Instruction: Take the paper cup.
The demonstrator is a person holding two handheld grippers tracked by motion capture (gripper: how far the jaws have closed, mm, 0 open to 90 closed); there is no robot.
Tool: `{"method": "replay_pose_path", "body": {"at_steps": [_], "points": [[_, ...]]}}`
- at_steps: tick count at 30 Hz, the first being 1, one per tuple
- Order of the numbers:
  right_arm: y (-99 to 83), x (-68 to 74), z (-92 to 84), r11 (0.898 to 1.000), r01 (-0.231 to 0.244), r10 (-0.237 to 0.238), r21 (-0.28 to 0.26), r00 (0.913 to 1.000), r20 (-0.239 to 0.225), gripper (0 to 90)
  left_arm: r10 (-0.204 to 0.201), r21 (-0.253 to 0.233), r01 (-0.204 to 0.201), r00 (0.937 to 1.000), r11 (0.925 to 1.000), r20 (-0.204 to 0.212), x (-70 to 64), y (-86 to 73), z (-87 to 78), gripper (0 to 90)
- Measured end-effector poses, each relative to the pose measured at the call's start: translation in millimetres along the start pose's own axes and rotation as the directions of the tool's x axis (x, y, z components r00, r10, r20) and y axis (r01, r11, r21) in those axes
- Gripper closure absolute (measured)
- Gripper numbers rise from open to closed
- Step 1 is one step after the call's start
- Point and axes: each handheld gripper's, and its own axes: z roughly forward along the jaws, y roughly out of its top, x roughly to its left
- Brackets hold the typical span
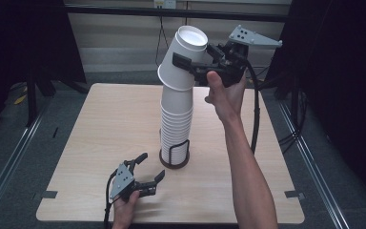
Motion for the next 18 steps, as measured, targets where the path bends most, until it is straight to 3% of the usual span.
{"method": "replay_pose_path", "body": {"at_steps": [18], "points": [[11.8,1.8,-13.6,0.998,-0.009,0.009,-0.070,0.9999,-0.007,21.1,0.000,0.000,0.000,1.0000,1.0000,0.000,0.0,0.0,0.0,15.5]]}}
